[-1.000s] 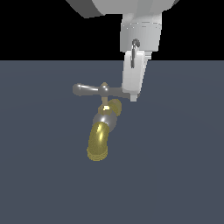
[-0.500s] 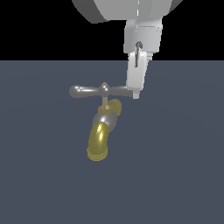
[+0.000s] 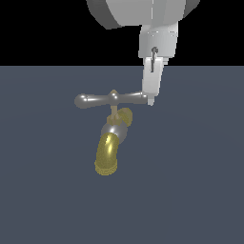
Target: Turn on the faucet by rotating a designated handle.
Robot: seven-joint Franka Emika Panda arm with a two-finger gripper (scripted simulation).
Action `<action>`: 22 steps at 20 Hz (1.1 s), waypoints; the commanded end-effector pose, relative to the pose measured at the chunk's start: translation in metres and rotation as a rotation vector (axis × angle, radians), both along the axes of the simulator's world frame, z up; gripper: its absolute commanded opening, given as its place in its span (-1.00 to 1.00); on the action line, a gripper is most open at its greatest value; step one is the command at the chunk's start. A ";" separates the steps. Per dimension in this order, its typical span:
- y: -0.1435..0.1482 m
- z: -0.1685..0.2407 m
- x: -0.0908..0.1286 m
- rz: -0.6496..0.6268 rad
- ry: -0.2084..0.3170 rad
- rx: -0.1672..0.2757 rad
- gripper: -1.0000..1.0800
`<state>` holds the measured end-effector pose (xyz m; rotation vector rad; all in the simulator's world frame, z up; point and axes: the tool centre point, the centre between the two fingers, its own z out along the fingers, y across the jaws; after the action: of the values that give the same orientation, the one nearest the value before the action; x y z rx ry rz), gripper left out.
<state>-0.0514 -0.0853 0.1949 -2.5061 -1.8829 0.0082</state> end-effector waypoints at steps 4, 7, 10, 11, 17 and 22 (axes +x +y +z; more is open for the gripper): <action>0.007 0.000 0.016 0.004 -0.002 0.000 -1.00; 0.010 0.000 0.026 0.004 -0.002 0.000 -1.00; 0.014 0.000 0.036 0.005 -0.004 -0.001 -1.00; 0.015 0.000 0.039 0.005 -0.004 -0.001 -1.00; 0.022 0.001 0.058 0.006 -0.005 -0.001 -1.00; 0.027 0.001 0.074 0.006 -0.007 -0.002 -1.00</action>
<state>0.0135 -0.0792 0.1948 -2.5344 -1.8552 0.0136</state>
